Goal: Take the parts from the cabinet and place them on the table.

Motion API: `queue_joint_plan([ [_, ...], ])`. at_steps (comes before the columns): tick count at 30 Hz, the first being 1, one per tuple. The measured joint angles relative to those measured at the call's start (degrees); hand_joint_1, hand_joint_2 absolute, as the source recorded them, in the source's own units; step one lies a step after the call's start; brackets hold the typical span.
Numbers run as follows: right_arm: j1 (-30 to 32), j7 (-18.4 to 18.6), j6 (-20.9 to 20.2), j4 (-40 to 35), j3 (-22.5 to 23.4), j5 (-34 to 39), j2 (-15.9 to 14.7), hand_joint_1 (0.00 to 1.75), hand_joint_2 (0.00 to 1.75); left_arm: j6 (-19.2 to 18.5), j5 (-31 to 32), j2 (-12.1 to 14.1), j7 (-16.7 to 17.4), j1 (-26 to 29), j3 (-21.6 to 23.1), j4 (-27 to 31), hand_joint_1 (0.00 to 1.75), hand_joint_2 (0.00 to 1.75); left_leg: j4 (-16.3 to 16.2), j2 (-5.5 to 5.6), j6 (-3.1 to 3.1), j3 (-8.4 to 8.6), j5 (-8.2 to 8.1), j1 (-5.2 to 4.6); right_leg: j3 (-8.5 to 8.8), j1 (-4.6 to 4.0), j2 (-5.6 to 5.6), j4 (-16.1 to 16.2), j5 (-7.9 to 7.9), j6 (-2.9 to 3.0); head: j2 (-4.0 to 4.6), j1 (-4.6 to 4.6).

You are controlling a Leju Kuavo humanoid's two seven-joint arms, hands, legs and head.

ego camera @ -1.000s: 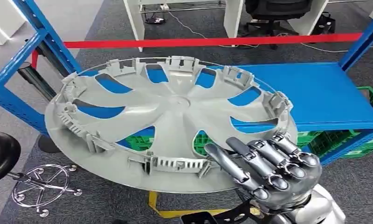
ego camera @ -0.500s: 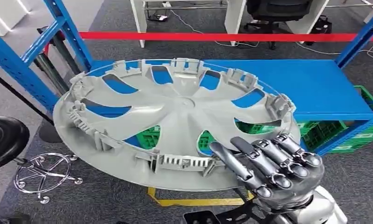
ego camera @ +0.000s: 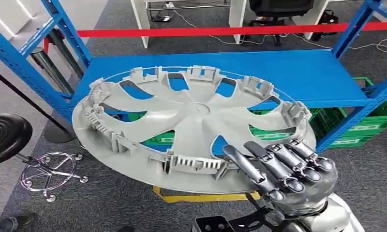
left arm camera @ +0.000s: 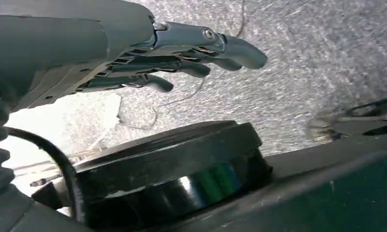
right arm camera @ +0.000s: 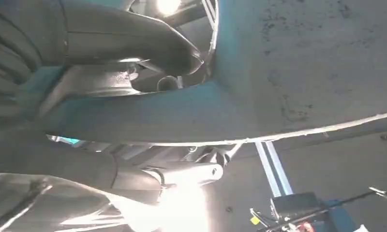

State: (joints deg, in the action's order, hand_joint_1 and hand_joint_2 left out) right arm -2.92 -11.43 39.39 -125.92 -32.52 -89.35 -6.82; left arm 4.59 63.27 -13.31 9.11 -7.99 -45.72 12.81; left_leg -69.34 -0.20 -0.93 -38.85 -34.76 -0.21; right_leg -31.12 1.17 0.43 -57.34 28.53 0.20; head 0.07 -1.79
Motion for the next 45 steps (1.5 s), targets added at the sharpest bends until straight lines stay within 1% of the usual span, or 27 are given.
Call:
queue_joint_plan([
  [1,0.1,0.0,0.0,0.0,0.1,0.0,0.0,1.75,1.75,0.1,0.0,0.0,0.0,0.0,0.0,0.0,0.00,1.75,-3.8,0.00,-0.08,-0.39,-1.65,0.04,-0.85,-0.05,0.00,-0.1,-0.71,0.03,0.00,0.02],
  [3,0.5,0.0,0.0,0.0,0.4,0.0,0.0,1.75,1.75,0.4,0.1,0.0,0.0,0.0,0.1,0.0,0.00,1.75,-6.1,0.00,0.06,0.96,0.10,0.04,-2.73,-0.13,0.03,-0.3,-1.94,0.00,0.00,0.02],
  [5,0.9,-0.2,0.0,0.0,0.8,0.0,0.0,1.75,1.75,0.5,0.1,0.0,0.0,0.3,0.3,0.0,0.00,1.75,0.0,0.02,0.69,5.98,4.35,0.02,-4.35,-0.30,-0.06,-0.5,-3.08,-0.20,0.00,-0.02],
  [6,1.2,-0.3,0.0,0.0,1.1,0.0,0.0,1.75,1.75,0.6,0.1,0.0,0.0,0.5,0.4,0.0,0.00,1.75,5.3,0.08,1.25,9.57,5.01,-0.05,-4.81,-0.36,-0.18,-0.5,-3.65,-0.38,0.00,0.02],
  [8,1.7,-0.6,0.0,0.0,1.6,0.0,0.0,1.75,1.75,0.8,0.1,0.2,-0.2,1.0,0.4,0.0,0.00,1.75,13.7,0.24,2.09,14.41,2.78,-0.36,-5.39,-0.54,-0.16,-0.6,-4.66,-1.05,0.00,-0.11],
  [11,2.6,-0.9,0.0,-0.1,2.5,0.0,0.0,1.75,1.75,2.4,-0.5,0.2,-1.4,1.6,0.4,0.0,0.00,1.75,14.1,0.31,2.53,13.32,3.53,-0.69,-5.91,-0.38,0.13,0.1,-6.59,-2.09,0.00,-0.09],
  [12,3.0,-1.0,0.0,-0.2,2.9,0.0,0.0,1.75,1.75,2.9,-0.6,0.1,-1.7,1.8,0.3,0.0,0.00,1.75,14.7,-0.11,2.95,12.77,4.50,-0.14,-6.26,-0.24,-0.11,-0.3,-5.64,-2.31,0.00,-0.02],
  [13,3.3,-1.0,0.0,-0.2,3.1,0.0,0.0,1.75,1.75,3.0,-0.8,0.1,-1.8,1.9,0.3,0.0,0.00,1.75,14.7,-0.09,3.42,12.07,5.17,-0.22,-7.23,-0.27,-0.21,-1.7,-2.64,-2.50,0.00,-0.24],
  [15,3.4,-1.0,0.0,-0.2,3.5,0.0,0.0,1.75,1.75,3.1,-0.9,-0.1,-2.0,2.0,0.3,0.0,0.00,1.75,14.4,-0.23,3.82,10.41,6.26,-0.36,-9.00,-0.25,-0.26,-9.3,4.27,-2.76,0.00,-0.44],
  [16,3.6,-1.0,0.0,-0.2,3.6,0.0,0.0,1.75,1.75,3.1,-0.9,-0.1,-2.1,2.0,0.3,0.0,0.00,1.75,14.3,-0.31,3.91,9.45,6.94,-0.47,-9.88,-0.26,-0.25,-13.9,6.55,-2.96,0.00,-0.41],
  [17,3.9,-1.0,0.0,-0.2,3.8,0.0,0.0,1.75,1.75,3.2,-0.8,-0.1,-2.3,2.0,0.3,0.0,0.00,1.75,14.1,-0.37,3.93,8.47,7.59,-0.54,-10.19,-0.26,-0.26,-17.3,6.87,-3.07,0.00,-0.44],
  [19,4.4,-1.0,0.0,-0.3,4.1,0.0,0.0,1.75,1.75,3.2,-0.3,-0.1,-2.5,2.0,0.4,0.0,0.00,1.75,13.6,-0.38,3.78,6.51,8.70,-0.57,-7.72,-0.27,-0.26,-17.3,2.66,-3.12,0.00,-0.44],
  [21,4.8,-1.2,0.0,-0.5,4.4,0.0,0.0,1.75,1.75,3.0,0.4,-0.1,-2.5,1.6,0.6,0.0,0.00,1.75,12.7,-0.33,3.50,4.98,9.39,-0.55,-1.20,-0.25,-0.20,-9.2,-0.16,-2.88,0.00,-0.46],
  [23,5.1,-1.5,0.0,-1.4,4.8,0.0,0.0,1.75,1.75,2.7,1.3,-0.1,-2.5,1.3,1.2,0.0,0.00,1.75,11.4,-0.21,2.97,3.98,9.81,-0.93,5.73,-0.46,-0.23,0.8,3.39,-2.63,0.00,-0.40],
  [24,5.3,-1.7,0.0,-1.6,5.0,0.0,0.0,1.75,1.75,2.6,1.6,-0.1,-2.5,1.2,1.5,0.0,0.00,1.75,11.3,-0.23,2.66,3.74,10.46,-0.94,5.71,-0.50,-0.22,1.4,3.90,-2.41,0.00,-0.48],
  [26,6.1,-2.1,0.0,-2.4,5.6,0.0,0.0,1.75,1.75,2.3,2.3,0.0,-2.3,1.0,2.1,0.0,0.00,1.75,11.4,-0.23,2.25,3.16,11.58,-0.90,4.93,-0.61,-0.27,1.2,3.40,-1.92,0.00,-0.46],
  [27,6.5,-2.1,0.0,-2.5,5.8,0.0,0.0,1.75,1.75,2.1,2.6,0.2,-2.0,0.9,2.3,0.0,0.00,1.75,11.3,-0.06,2.01,2.79,11.50,-1.07,3.81,0.12,0.00,1.6,2.66,-1.43,0.00,-0.57],
  [29,7.1,-2.1,0.0,-3.0,6.3,0.0,0.2,1.75,1.75,1.5,3.4,0.2,-1.5,0.5,2.9,0.0,0.00,1.75,7.2,0.16,1.03,1.51,5.29,-0.77,3.06,0.08,0.22,1.5,1.51,-0.22,0.00,0.00],
  [31,8.4,-2.6,0.0,-3.6,6.9,0.0,0.4,1.75,1.75,1.4,3.9,0.3,-1.2,0.1,3.7,0.0,0.00,1.75,-1.5,0.17,0.40,0.00,-0.64,-0.47,1.34,0.02,0.40,1.2,0.31,-0.19,0.00,0.02],
  [32,8.9,-2.7,0.0,-3.7,7.1,0.0,0.5,1.75,1.75,1.4,4.1,0.3,-1.1,0.0,3.9,0.0,0.00,1.75,-5.0,0.17,0.24,-0.15,-1.52,-0.44,0.52,0.00,0.43,1.0,-0.18,-0.21,0.00,0.09],
  [34,9.8,-2.8,0.0,-4.0,7.5,0.0,0.7,1.75,1.75,1.4,4.3,0.2,-1.0,0.0,4.4,0.0,0.00,1.75,-5.0,0.17,0.26,2.15,1.16,-0.35,-1.32,-0.01,0.43,0.4,-1.14,-0.26,0.00,0.07],
  [36,10.4,-2.9,0.0,-4.3,7.9,0.0,0.9,1.75,1.75,1.3,4.5,0.1,-0.9,0.1,4.9,0.0,0.00,1.75,3.7,0.19,0.73,8.01,4.97,-0.34,-2.89,-0.04,0.20,-0.2,-1.99,-0.47,0.00,0.09],
  [38,10.6,-2.9,0.0,-4.7,8.0,0.0,1.1,1.75,1.75,1.1,4.5,0.2,-0.7,0.5,5.3,0.0,0.00,1.75,12.4,0.51,1.61,13.12,3.97,-0.60,-3.80,-0.32,0.00,-0.5,-2.82,-1.01,0.00,0.07],
  [39,10.8,-2.9,0.0,-4.8,8.1,0.0,1.1,1.75,1.75,1.1,4.5,0.1,-0.7,0.5,5.3,0.0,0.00,1.75,14.0,0.51,1.78,13.54,3.43,-0.65,-4.06,-0.23,0.03,-0.3,-3.55,-1.40,0.00,-0.02],
  [42,11.2,-3.3,0.0,-5.3,8.4,0.0,1.4,1.75,1.75,1.0,4.5,-0.2,-0.6,0.7,5.6,0.0,0.00,1.75,14.7,0.42,2.78,12.17,5.16,-0.53,-4.90,-0.22,0.02,0.5,-5.05,-2.72,0.00,0.00],
  [43,11.6,-3.4,0.0,-5.3,8.6,0.0,1.4,1.75,1.75,1.0,4.6,-0.2,-0.5,0.6,5.7,0.0,0.00,1.75,14.9,0.08,3.13,11.87,5.83,-0.35,-5.42,-0.09,-0.18,-0.2,-3.30,-2.79,0.00,-0.02],
  [45,12.2,-3.6,0.0,-5.5,9.1,0.0,1.4,1.75,1.75,1.3,4.5,-0.4,-0.5,0.6,5.7,0.0,0.00,1.75,14.7,0.03,3.71,10.29,6.86,-0.37,-7.77,-0.07,-0.31,-7.0,3.58,-2.87,0.00,-0.50],
])
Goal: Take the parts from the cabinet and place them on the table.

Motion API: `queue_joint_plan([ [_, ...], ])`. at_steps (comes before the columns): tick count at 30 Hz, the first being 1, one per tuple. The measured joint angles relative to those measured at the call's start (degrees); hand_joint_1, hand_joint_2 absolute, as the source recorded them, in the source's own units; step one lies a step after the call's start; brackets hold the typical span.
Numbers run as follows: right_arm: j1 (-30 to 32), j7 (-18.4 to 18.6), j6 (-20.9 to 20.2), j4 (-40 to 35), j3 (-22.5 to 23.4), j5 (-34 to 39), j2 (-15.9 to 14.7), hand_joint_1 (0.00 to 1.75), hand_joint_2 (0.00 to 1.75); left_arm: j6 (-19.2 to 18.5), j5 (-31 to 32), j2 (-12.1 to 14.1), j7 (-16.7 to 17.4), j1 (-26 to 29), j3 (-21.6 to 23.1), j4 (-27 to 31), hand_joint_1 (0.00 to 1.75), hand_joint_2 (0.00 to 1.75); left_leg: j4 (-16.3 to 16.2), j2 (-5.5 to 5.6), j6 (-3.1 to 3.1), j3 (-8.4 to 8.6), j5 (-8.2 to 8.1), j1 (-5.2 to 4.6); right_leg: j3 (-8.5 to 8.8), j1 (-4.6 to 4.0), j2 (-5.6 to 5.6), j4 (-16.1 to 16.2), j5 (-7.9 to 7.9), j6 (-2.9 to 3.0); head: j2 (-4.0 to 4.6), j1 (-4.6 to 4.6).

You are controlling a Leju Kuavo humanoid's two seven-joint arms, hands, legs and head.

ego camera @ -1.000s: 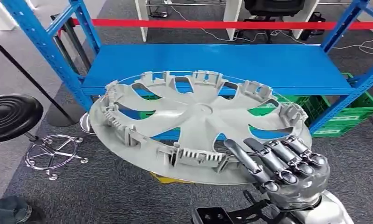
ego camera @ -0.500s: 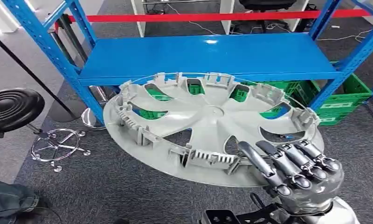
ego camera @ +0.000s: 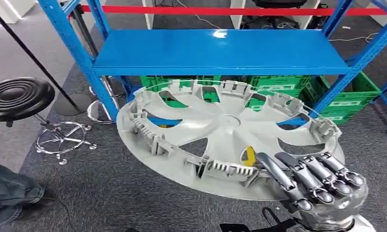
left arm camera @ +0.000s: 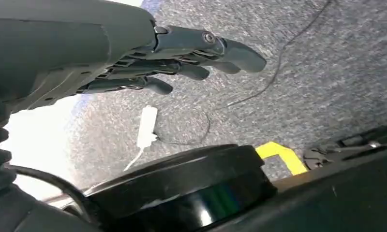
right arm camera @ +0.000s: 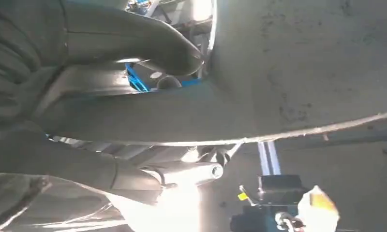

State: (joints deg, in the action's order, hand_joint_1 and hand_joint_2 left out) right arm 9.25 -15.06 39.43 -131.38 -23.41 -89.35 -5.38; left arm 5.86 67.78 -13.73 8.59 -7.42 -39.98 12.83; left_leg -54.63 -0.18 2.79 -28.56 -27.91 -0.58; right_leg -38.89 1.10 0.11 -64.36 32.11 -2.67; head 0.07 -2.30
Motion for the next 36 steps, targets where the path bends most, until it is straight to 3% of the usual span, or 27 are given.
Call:
queue_joint_plan([
  [1,0.3,-0.1,0.0,0.0,0.3,0.0,0.0,1.75,1.75,0.0,0.0,0.0,0.0,-0.1,0.0,0.0,0.00,1.75,-0.3,-0.07,0.03,-0.83,0.45,-0.08,-1.07,0.00,0.00,-4.8,2.73,-0.12,0.00,0.09],
  [2,0.8,-0.1,0.0,0.0,0.5,0.0,0.1,1.75,1.75,0.0,-0.1,0.0,0.0,-0.1,0.0,0.0,0.00,1.75,-0.6,-0.13,0.08,-1.64,0.83,-0.13,-1.73,-0.01,0.00,-8.6,3.99,-0.27,0.00,0.02],
  [3,1.3,-0.1,0.0,0.0,0.8,0.0,0.1,1.75,1.75,-0.1,-0.2,0.0,0.1,-0.2,0.1,0.0,0.00,1.75,-1.0,-0.17,0.03,-2.46,1.22,-0.14,-1.57,-0.01,0.00,-10.7,3.44,-0.36,0.00,0.07],
  [4,1.6,-0.1,0.0,0.0,1.1,0.0,0.3,1.75,1.75,-0.2,-0.3,0.0,0.1,-0.3,0.1,0.0,0.00,1.75,-1.4,-0.22,-0.04,-3.27,1.49,-0.13,-0.41,0.00,0.01,-10.3,1.64,-0.44,0.00,0.04],
  [6,2.0,0.0,0.0,0.0,1.5,0.0,0.5,1.75,1.75,-0.3,-0.5,-0.1,0.1,-0.5,0.3,0.0,0.00,1.75,-2.4,-0.22,-0.31,-4.83,1.88,-0.02,5.01,0.12,0.05,-3.3,-2.35,-0.48,0.00,0.07],
  [7,2.0,0.1,0.0,0.0,1.6,0.0,0.7,1.75,1.75,-0.3,-0.6,-0.1,0.0,-0.6,0.3,0.0,0.00,1.75,-3.2,-0.20,-0.52,-5.46,2.01,-0.01,8.73,0.25,0.08,2.4,-2.49,-0.60,0.00,0.02],
  [8,2.0,0.1,0.0,0.0,1.7,0.0,0.7,1.75,1.75,-0.3,-0.7,-0.1,0.0,-0.7,0.3,0.0,0.00,1.75,-3.6,-0.19,-0.77,-6.23,2.07,-0.37,11.42,-0.06,0.02,5.6,-0.72,-0.73,0.00,0.00],
  [9,2.1,0.3,0.0,-0.1,1.8,0.0,0.9,1.75,1.75,-0.2,-0.7,-0.1,0.0,-0.7,0.3,0.0,0.00,1.75,-4.1,-0.17,-1.13,-6.58,2.59,-0.39,11.70,-0.03,-0.17,7.1,-0.25,-0.12,0.00,0.15],
  [12,2.6,0.6,0.0,-0.1,2.1,0.0,1.0,1.75,1.75,0.3,-1.1,-0.1,0.0,-0.7,0.3,0.0,0.00,1.75,-4.0,-0.10,-1.94,-7.24,3.96,-0.39,10.61,-0.21,-0.11,6.7,-1.08,0.52,0.00,0.09],
  [13,2.5,0.6,0.0,-0.1,2.1,0.0,1.1,1.75,1.75,0.4,-1.2,0.0,0.0,-0.7,0.3,0.0,0.00,1.75,-4.5,0.24,-2.25,-7.44,2.73,-0.16,10.15,0.19,0.36,6.9,-1.53,1.05,0.00,0.06],
  [15,2.7,0.7,0.0,-0.1,2.1,0.0,1.4,1.75,1.75,0.5,-1.3,0.0,0.0,-0.9,0.3,0.0,0.00,1.75,-10.3,0.20,-3.20,-9.04,-3.62,0.13,8.88,0.06,0.46,6.7,-2.49,2.34,0.00,0.59],
  [17,2.7,0.7,0.0,-0.1,2.1,0.0,1.5,1.75,1.75,0.5,-1.3,0.0,0.0,-1.0,0.3,0.0,0.00,1.75,-18.5,0.20,-3.60,-10.41,-8.35,0.28,7.40,-0.10,0.62,6.3,-3.42,2.66,0.00,0.57],
  [18,2.8,0.7,0.0,-0.1,2.1,0.0,1.6,1.75,1.75,0.5,-1.3,0.0,0.0,-1.1,0.3,0.0,0.00,1.75,-20.8,0.21,-3.63,-10.25,-8.74,0.28,6.56,-0.20,0.68,6.1,-3.85,2.71,0.00,0.57],
  [20,2.8,0.7,0.0,-0.1,2.1,0.0,1.7,1.75,1.75,0.5,-1.3,0.0,0.0,-0.9,0.3,0.0,0.00,1.75,-18.7,0.21,-3.19,-7.22,-5.50,0.26,4.77,-0.53,0.64,5.6,-4.78,2.81,0.00,0.57],
  [21,2.8,0.8,0.0,-0.1,2.1,0.0,1.7,1.75,1.75,0.6,-1.2,0.0,0.0,-0.8,0.3,0.0,0.00,1.75,-14.3,0.23,-2.57,-4.15,-3.25,0.15,4.04,-0.81,0.49,5.5,-5.33,2.85,0.00,0.59],
  [22,2.8,0.9,0.0,-0.1,2.1,0.0,1.8,1.75,1.75,0.7,-1.2,0.0,0.0,-0.7,0.3,0.0,0.00,1.75,-9.5,0.30,-1.72,-0.96,-2.07,-0.08,3.58,-0.99,0.35,5.5,-5.87,2.85,0.00,0.57],
  [23,2.8,1.0,0.0,-0.1,2.1,0.0,1.8,1.75,1.75,0.7,-1.2,0.3,0.1,-0.6,0.3,0.0,0.00,1.75,-4.9,0.34,-0.54,1.58,-3.43,-0.43,3.16,-0.98,0.40,5.5,-6.27,2.73,0.00,0.39],
  [24,2.7,1.1,0.0,-0.1,2.1,0.0,1.9,1.75,1.75,0.8,-1.2,0.2,0.0,-0.4,0.3,0.0,0.00,1.75,-1.9,0.32,-0.42,3.13,-4.00,-0.46,2.91,-1.00,0.37,5.5,-6.83,2.41,0.00,0.48],
  [25,2.7,1.2,0.0,-0.1,2.1,0.0,2.0,1.75,1.75,0.9,-1.2,0.2,0.0,-0.3,0.3,0.0,0.00,1.75,-1.4,0.39,-0.57,3.02,-4.04,-0.87,2.58,-0.59,0.54,5.7,-7.55,1.85,0.00,0.55],
  [27,2.5,1.5,0.0,-0.1,2.1,0.0,2.1,1.75,1.75,1.0,-1.2,0.2,-0.1,-0.1,0.3,0.0,0.00,1.75,-1.1,0.38,-0.28,2.30,-2.66,-1.23,2.37,-0.33,0.64,6.4,-8.95,1.21,0.00,0.61],
  [28,2.5,1.7,0.0,-0.1,2.1,0.0,2.1,1.75,1.75,1.0,-1.2,0.2,-0.1,0.2,0.3,0.0,0.00,1.75,0.7,0.05,-0.03,2.07,-1.08,-0.26,1.88,-0.42,0.49,6.5,-8.87,1.02,0.00,0.52],
  [29,2.6,1.9,0.0,-0.1,2.1,0.0,2.1,1.75,1.75,1.2,-1.2,0.2,-0.1,0.1,0.3,0.0,0.00,1.75,0.8,-0.17,0.09,1.45,-0.10,-0.41,0.90,-0.58,0.15,5.6,-6.38,0.83,0.00,0.57],
  [30,2.4,2.1,0.0,-0.1,2.1,0.0,2.1,1.75,1.75,1.2,-1.2,0.1,-0.1,0.1,0.3,0.0,0.00,1.75,0.9,-0.19,0.42,0.45,0.64,-0.30,0.12,-0.47,-0.01,2.8,-2.55,0.59,0.00,0.26],
  [32,2.2,2.4,0.0,0.0,2.1,0.0,2.1,1.75,1.75,1.3,-1.2,0.1,-0.1,0.1,0.3,0.0,0.00,1.75,0.7,-0.34,0.20,-1.41,2.03,-0.30,-1.36,-0.26,0.03,-5.5,3.60,0.07,0.00,0.11],
  [33,2.2,2.6,0.0,0.0,2.1,0.0,2.1,1.75,1.75,1.4,-1.3,0.1,-0.1,0.1,0.3,0.0,0.00,1.75,0.5,-0.39,0.11,-2.39,2.69,-0.29,-1.56,-0.19,0.03,-9.0,4.18,-0.18,0.00,0.05],
  [34,2.2,2.7,0.0,0.0,2.1,0.0,2.1,1.75,1.75,1.5,-1.3,0.2,-0.1,0.1,0.3,0.0,0.00,1.75,0.1,-0.44,-0.05,-3.54,3.36,-0.22,-1.10,-0.11,0.03,-10.9,2.60,-0.42,0.00,0.07],
  [36,2.0,3.0,0.0,0.1,2.1,0.0,2.1,1.75,1.75,1.8,-1.3,0.1,0.0,-0.2,0.3,0.0,0.00,1.75,-1.0,-0.51,-0.56,-6.04,4.35,0.06,2.77,0.23,0.06,-8.1,-2.34,-0.91,0.00,0.07],
])
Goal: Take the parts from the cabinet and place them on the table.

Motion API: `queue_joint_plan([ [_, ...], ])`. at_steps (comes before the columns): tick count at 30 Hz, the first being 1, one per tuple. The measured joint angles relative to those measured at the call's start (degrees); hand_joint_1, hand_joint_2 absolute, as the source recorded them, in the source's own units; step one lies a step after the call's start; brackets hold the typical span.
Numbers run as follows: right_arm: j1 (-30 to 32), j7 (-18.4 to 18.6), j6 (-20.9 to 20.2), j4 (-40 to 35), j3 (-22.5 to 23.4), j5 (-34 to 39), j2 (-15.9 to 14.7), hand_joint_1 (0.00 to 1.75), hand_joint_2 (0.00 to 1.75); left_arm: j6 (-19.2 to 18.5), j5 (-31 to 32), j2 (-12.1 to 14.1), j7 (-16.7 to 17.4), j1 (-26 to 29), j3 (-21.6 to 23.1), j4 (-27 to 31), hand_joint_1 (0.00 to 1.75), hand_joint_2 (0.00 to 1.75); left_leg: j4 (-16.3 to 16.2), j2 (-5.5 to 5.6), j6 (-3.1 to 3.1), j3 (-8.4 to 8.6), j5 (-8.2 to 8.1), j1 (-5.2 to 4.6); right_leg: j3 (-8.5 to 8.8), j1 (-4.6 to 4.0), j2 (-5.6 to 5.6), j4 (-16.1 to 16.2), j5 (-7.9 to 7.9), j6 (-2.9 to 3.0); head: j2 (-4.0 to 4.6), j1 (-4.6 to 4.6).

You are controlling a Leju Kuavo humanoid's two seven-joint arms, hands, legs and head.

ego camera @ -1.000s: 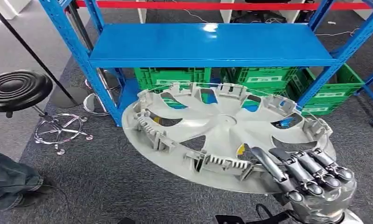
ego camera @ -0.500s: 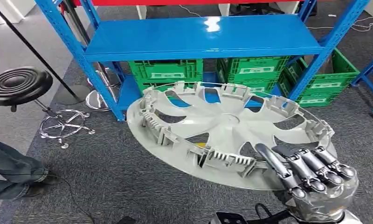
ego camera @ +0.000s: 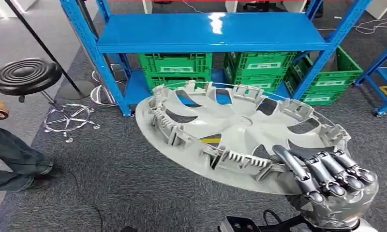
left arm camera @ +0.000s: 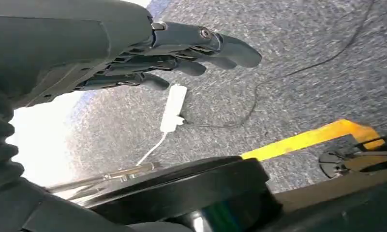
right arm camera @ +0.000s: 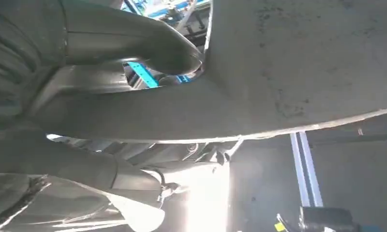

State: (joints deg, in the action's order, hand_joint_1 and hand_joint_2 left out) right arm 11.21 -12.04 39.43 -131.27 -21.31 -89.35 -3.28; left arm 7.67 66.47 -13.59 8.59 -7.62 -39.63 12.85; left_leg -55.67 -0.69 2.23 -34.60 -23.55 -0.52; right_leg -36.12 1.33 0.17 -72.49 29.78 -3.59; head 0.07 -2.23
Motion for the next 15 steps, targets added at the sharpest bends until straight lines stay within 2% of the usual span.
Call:
queue_joint_plan([
  [1,-0.1,0.0,0.0,0.0,0.0,0.0,0.0,1.75,1.75,0.3,0.0,0.0,0.1,-0.1,0.0,0.0,0.00,1.75,-0.7,0.02,-0.32,-1.19,0.45,0.18,3.22,0.22,0.02,3.9,-1.06,-0.31,0.00,0.02],
  [2,-0.3,0.0,0.0,0.0,0.0,0.0,0.0,1.75,1.75,0.4,0.0,0.0,0.1,-0.3,0.0,0.0,0.00,1.75,-1.8,0.19,-0.84,-2.09,0.81,0.12,7.48,0.56,0.01,9.4,0.64,-0.67,0.00,-0.05],
  [3,-0.6,0.1,0.0,0.0,0.0,0.0,0.0,1.75,1.75,0.5,-0.1,0.2,0.1,-0.4,0.0,0.2,0.00,1.75,-2.8,0.43,-1.11,-3.08,1.00,-0.05,11.50,0.36,-0.10,15.0,3.16,-0.85,0.00,-0.35],
  [4,-0.6,0.2,0.0,0.0,0.0,0.0,0.0,1.75,1.75,0.6,0.0,0.1,0.2,-0.4,0.0,0.2,0.00,1.75,-3.1,0.40,-1.42,-3.27,1.42,-0.17,10.96,0.21,-0.23,15.5,4.44,0.73,0.00,-0.04],
  [6,-0.6,0.2,0.0,0.2,0.0,0.0,0.0,1.75,1.75,0.8,-0.1,0.0,0.2,-0.4,0.0,0.2,0.00,1.75,-2.8,0.42,-1.91,-3.53,2.70,-0.08,9.93,-0.07,-0.08,14.9,3.78,1.74,0.00,-0.11],
  [7,-0.7,0.2,0.0,0.2,0.0,0.0,0.0,1.75,1.75,1.1,-0.2,0.1,0.4,-0.3,0.0,0.2,0.00,1.75,-2.8,0.57,-2.11,-3.73,3.16,0.02,9.13,0.31,0.18,15.1,3.04,2.58,0.00,-0.13],
  [8,-0.9,0.2,0.0,0.3,0.0,0.0,0.0,1.75,1.75,1.4,-0.5,0.0,0.5,-0.3,0.0,0.2,0.00,1.75,-3.5,0.68,-2.55,-4.16,0.68,0.18,8.60,0.28,0.40,14.9,2.50,2.98,0.00,-0.04],
  [9,-0.9,0.3,0.0,0.3,-0.1,0.0,0.0,1.75,1.75,1.4,-0.5,0.0,0.5,-0.4,0.0,0.2,0.00,1.75,-5.9,0.71,-2.93,-4.45,-3.47,0.23,7.87,0.23,0.40,14.9,1.77,3.37,0.00,0.22],
  [10,-0.9,0.3,0.0,0.3,-0.1,0.0,0.0,1.75,1.75,1.7,-0.6,0.0,0.6,-0.4,0.0,0.2,0.00,1.75,-9.8,0.70,-3.23,-4.85,-7.59,0.29,7.03,0.10,0.44,14.8,0.98,3.58,0.00,0.44],
  [11,-0.9,0.3,0.0,0.4,-0.1,0.0,0.0,1.75,1.75,2.1,-0.8,-0.1,0.7,-0.5,0.0,0.2,0.00,1.75,-14.4,0.70,-3.37,-5.32,-10.70,0.30,6.68,-0.07,0.46,14.7,0.22,3.69,0.00,0.39],
  [12,-0.9,0.3,0.0,0.5,-0.1,0.0,0.0,1.75,1.75,2.4,-1.0,-0.2,0.8,-0.5,0.0,0.2,0.00,1.75,-18.2,0.70,-3.36,-5.42,-12.15,0.29,5.74,-0.23,0.51,14.6,-0.54,3.70,0.00,0.44],
  [13,-0.9,0.3,0.0,0.5,-0.1,0.0,0.0,1.75,1.75,2.5,-1.0,-0.3,0.9,-0.5,0.0,0.2,0.00,1.75,-20.5,0.69,-3.20,-5.01,-11.53,0.28,4.57,-0.39,0.54,14.4,-1.27,3.69,0.00,0.44],
  [14,-0.9,0.4,0.0,0.6,-0.1,0.0,0.0,1.75,1.75,2.5,-1.0,-0.3,1.0,-0.5,0.0,0.2,0.00,1.75,-20.3,0.70,-2.95,-3.75,-9.72,0.27,3.52,-0.55,0.54,14.2,-1.87,3.74,0.00,0.39],
  [15,-0.9,0.4,0.0,0.6,-0.1,0.0,0.0,1.75,1.75,2.5,-1.0,-0.5,1.1,-0.4,0.0,0.2,0.00,1.75,-17.6,0.72,-2.49,-1.27,-7.62,0.21,2.45,-0.78,0.52,13.9,-2.49,3.77,0.00,0.42],
])
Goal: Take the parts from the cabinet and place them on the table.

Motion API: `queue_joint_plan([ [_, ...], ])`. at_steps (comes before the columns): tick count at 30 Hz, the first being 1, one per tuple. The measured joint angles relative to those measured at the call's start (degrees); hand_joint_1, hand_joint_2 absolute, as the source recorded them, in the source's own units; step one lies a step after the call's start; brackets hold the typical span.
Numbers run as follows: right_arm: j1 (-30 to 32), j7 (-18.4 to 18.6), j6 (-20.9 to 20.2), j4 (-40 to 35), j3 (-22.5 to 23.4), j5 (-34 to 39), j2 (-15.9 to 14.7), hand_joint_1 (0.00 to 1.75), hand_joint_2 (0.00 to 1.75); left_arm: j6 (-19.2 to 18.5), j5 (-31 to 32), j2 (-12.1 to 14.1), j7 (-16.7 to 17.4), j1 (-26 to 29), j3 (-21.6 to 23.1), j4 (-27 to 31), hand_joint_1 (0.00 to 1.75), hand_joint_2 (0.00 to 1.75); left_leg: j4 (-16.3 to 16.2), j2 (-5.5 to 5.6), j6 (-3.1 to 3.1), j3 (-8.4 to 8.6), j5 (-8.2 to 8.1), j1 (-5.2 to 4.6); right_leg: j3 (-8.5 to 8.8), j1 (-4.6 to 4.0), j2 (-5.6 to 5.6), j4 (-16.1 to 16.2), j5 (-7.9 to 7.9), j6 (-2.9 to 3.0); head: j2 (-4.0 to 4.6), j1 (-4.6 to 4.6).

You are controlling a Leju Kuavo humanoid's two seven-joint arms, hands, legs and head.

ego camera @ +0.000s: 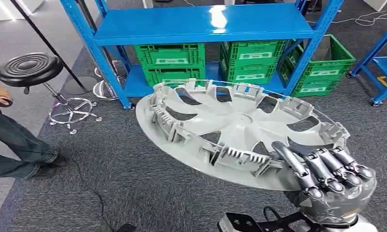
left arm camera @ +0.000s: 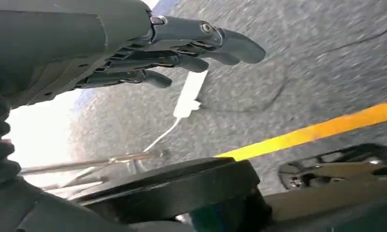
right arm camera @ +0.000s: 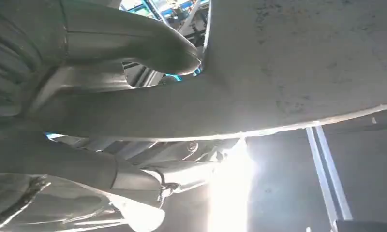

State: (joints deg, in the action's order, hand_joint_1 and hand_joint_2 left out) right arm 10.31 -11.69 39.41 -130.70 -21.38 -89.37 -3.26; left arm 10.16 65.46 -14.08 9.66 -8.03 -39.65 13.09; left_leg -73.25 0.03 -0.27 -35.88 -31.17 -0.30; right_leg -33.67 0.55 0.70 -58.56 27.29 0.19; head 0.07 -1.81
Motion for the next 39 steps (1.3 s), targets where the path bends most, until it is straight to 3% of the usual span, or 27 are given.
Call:
queue_joint_plan([
  [1,0.0,0.0,0.0,0.0,0.0,0.0,0.0,1.75,1.75,0.1,0.0,-0.2,0.1,0.2,0.0,0.0,0.00,1.75,4.7,0.03,0.71,3.37,1.45,-0.14,-0.68,-0.23,-0.08,0.0,-0.57,0.02,0.00,0.00],
  [2,0.0,0.0,0.0,0.0,0.0,0.0,0.0,1.75,1.75,0.1,0.0,-0.2,0.3,0.3,0.0,0.0,0.00,1.75,9.9,0.27,1.63,6.86,1.66,-0.46,-1.11,-0.17,-0.14,0.0,-1.11,0.04,0.00,-0.02],
  [3,-0.1,0.0,0.0,0.0,0.0,0.0,0.0,1.75,1.75,0.0,0.0,-0.1,0.2,0.5,0.0,0.0,0.00,1.75,14.8,0.26,2.49,9.79,0.13,-0.89,-1.51,-0.55,-0.21,-0.1,-1.52,-0.27,0.00,-0.09],
  [4,-0.1,0.0,0.0,0.0,0.0,0.0,0.0,1.75,1.75,-0.2,0.0,-0.2,0.0,0.5,0.0,0.0,0.00,1.75,17.2,0.22,2.40,10.84,-0.61,-0.83,-1.84,-0.37,-0.12,0.0,-1.99,-0.60,0.00,-0.07],
  [7,-0.2,-0.1,0.0,0.0,-0.1,0.0,0.0,1.75,1.75,-0.2,-0.1,-0.3,-0.2,1.0,0.0,0.0,0.00,1.75,17.9,0.20,2.81,9.46,0.91,-1.13,-2.38,-0.13,0.00,0.6,-3.80,-1.71,0.00,-0.07],
  [8,-0.1,0.0,0.0,0.0,-0.1,0.0,0.0,1.75,1.75,0.3,-0.1,-0.4,0.1,1.0,0.0,0.0,0.00,1.75,18.6,-0.21,2.77,9.25,1.92,-0.60,-3.21,-0.02,-0.29,0.1,-3.04,-1.80,0.00,0.09],
  [9,-0.1,0.0,0.0,0.0,-0.1,0.0,0.0,1.75,1.75,0.7,-0.1,-0.6,0.3,1.0,0.0,0.0,0.00,1.75,18.8,-0.23,3.16,8.52,2.59,-0.64,-4.40,-0.17,-0.57,-1.8,-0.51,-2.02,0.00,-0.07],
  [11,-0.2,0.0,0.0,0.1,-0.1,0.0,0.0,1.75,1.75,0.6,0.0,-0.8,0.3,0.9,0.0,0.0,0.00,1.75,18.4,-0.27,3.28,6.91,3.71,-0.63,-7.17,0.06,-0.60,-10.4,5.02,-2.51,0.00,-0.26],
  [12,-0.2,0.1,0.0,0.1,-0.2,0.0,0.0,1.75,1.75,0.1,0.0,-0.7,0.0,1.0,0.0,0.0,0.00,1.75,18.2,-0.32,3.23,6.03,4.20,-0.64,-8.24,0.09,-0.60,-14.5,7.00,-2.76,0.00,-0.22],
  [13,-0.2,0.2,0.0,0.2,-0.2,0.0,0.0,1.75,1.75,-0.3,0.0,-0.5,-0.3,1.0,0.0,0.0,0.00,1.75,17.9,-0.40,3.13,5.21,4.66,-0.63,-8.25,0.12,-0.56,-16.5,7.79,-3.01,0.00,-0.26],
  [14,-0.2,0.2,0.0,0.4,-0.2,0.0,0.0,1.75,1.75,-0.4,0.0,-0.4,-0.5,1.0,0.0,0.0,0.00,1.75,17.6,-0.46,3.02,4.41,5.03,-0.60,-6.85,0.26,-0.55,-15.8,7.33,-3.23,0.00,-0.26],
  [15,-0.2,0.2,0.0,0.4,-0.2,0.0,0.0,1.75,1.75,-0.3,-0.1,-0.3,-0.5,1.0,0.0,0.0,0.00,1.75,17.2,-0.46,2.86,3.68,5.26,-0.57,-4.30,0.44,-0.51,-12.7,6.12,-3.43,0.00,-0.24],
  [17,-0.3,0.3,0.0,0.5,-0.2,0.0,0.0,1.75,1.75,0.5,-0.1,-0.5,-0.3,0.9,0.0,0.0,0.00,1.75,15.5,-0.39,2.49,2.45,5.46,-0.40,3.02,0.89,-0.39,-2.7,3.24,-3.81,0.00,-0.26],
  [18,-0.5,0.4,0.0,0.5,-0.2,0.0,0.0,1.75,1.75,0.7,-0.2,-0.4,-0.1,0.7,0.0,0.1,0.00,1.75,14.6,-0.34,2.09,1.52,5.44,-0.91,4.25,0.68,-0.45,0.2,5.01,-3.70,0.00,-0.34],
  [19,-0.4,0.5,0.0,0.5,-0.3,0.0,0.0,1.75,1.75,0.8,-0.1,-0.5,0.0,0.6,0.0,0.1,0.00,1.75,13.8,-0.22,1.96,1.03,5.53,-0.88,4.25,0.67,-0.81,-0.1,4.14,-2.37,0.00,-0.20],
  [22,-0.3,0.8,0.0,0.9,-0.3,0.0,0.0,1.75,1.75,0.9,-0.2,-0.5,0.2,0.6,0.0,0.1,0.00,1.75,13.9,-0.20,1.30,0.72,6.41,-0.82,3.68,0.49,-0.66,-0.6,3.55,-1.36,0.00,-0.22],
  [23,-0.3,0.8,0.0,0.9,-0.3,0.0,0.0,1.75,1.75,0.9,-0.2,-0.4,0.2,0.6,0.0,0.1,0.00,1.75,13.5,-0.12,1.09,0.52,6.03,-0.71,3.56,0.91,-0.41,-0.4,3.07,-0.76,0.00,-0.28],
  [24,-0.3,0.8,0.0,0.9,-0.4,0.0,0.0,1.75,1.75,0.9,-0.2,-0.5,0.2,0.6,0.0,0.1,0.00,1.75,12.2,-0.02,0.58,0.09,4.27,-0.71,3.33,0.91,-0.39,-0.4,2.83,-0.40,0.00,-0.06],
  [27,-0.3,0.8,0.0,0.9,-0.5,0.0,0.0,1.75,1.75,0.9,-0.5,-0.3,0.2,0.2,0.0,0.2,0.00,1.75,-0.4,-0.02,-0.43,-3.98,-3.19,-0.30,2.09,0.87,-0.28,-0.5,1.97,-0.12,0.00,0.13],
  [28,-0.3,0.8,0.0,1.0,-0.5,0.0,0.0,1.75,1.75,0.9,-0.5,-0.3,0.2,0.1,0.0,0.2,0.00,1.75,-3.1,-0.02,-0.48,-4.40,-4.23,-0.28,1.71,0.87,-0.24,-0.5,1.70,-0.15,0.00,0.15],
  [29,-0.2,0.8,0.0,1.0,-0.6,0.0,0.0,1.75,1.75,0.9,-0.6,-0.3,0.3,0.1,0.0,0.2,0.00,1.75,-2.9,-0.03,-0.49,-3.73,-3.79,-0.24,1.41,0.87,-0.25,-0.5,1.46,-0.18,0.00,0.17],
  [30,-0.2,0.8,0.0,1.0,-0.6,0.0,0.0,1.75,1.75,1.0,-0.6,-0.5,0.5,0.1,0.0,0.2,0.00,1.75,-0.6,-0.03,-0.34,-1.99,-2.35,-0.19,1.18,0.87,-0.31,-0.5,1.25,-0.28,0.00,0.17],
  [32,-0.3,0.8,0.0,1.0,-0.6,0.0,0.0,1.75,1.75,1.2,-0.6,-0.6,0.8,0.4,0.0,0.2,0.00,1.75,9.8,0.00,0.21,3.98,2.29,-0.15,1.10,0.89,-0.48,-0.5,0.95,-0.60,0.00,0.18],
  [33,-0.3,0.8,0.0,1.0,-0.6,0.0,0.0,1.75,1.75,1.2,-0.6,-0.7,1.0,0.7,0.0,0.2,0.00,1.75,13.6,0.24,0.55,5.84,2.30,-0.20,0.92,0.92,-0.48,-0.4,0.78,-0.84,0.00,0.13],
  [37,-0.3,1.3,0.0,1.0,-0.7,0.0,0.0,1.75,1.75,1.2,-0.7,-0.8,1.0,1.0,0.0,0.2,0.00,1.75,14.8,0.34,1.52,5.30,2.29,-0.59,0.00,0.72,-0.36,-0.1,-0.33,-2.45,0.00,0.11],
  [38,-0.3,1.3,0.0,1.0,-0.8,0.0,0.0,1.75,1.75,1.2,-0.7,-0.9,1.0,1.1,0.0,0.2,0.00,1.75,15.8,0.27,2.19,5.46,3.01,-0.21,-0.15,0.63,-0.38,-0.1,-0.29,-2.76,0.00,0.07],
  [39,-0.3,1.4,0.0,1.0,-0.8,0.0,0.0,1.75,1.75,1.3,-0.7,-1.0,1.0,1.0,0.0,0.2,0.00,1.75,16.1,0.16,2.46,5.43,3.34,-0.18,-0.99,0.69,-0.47,-1.0,0.77,-2.83,0.00,0.00],
])
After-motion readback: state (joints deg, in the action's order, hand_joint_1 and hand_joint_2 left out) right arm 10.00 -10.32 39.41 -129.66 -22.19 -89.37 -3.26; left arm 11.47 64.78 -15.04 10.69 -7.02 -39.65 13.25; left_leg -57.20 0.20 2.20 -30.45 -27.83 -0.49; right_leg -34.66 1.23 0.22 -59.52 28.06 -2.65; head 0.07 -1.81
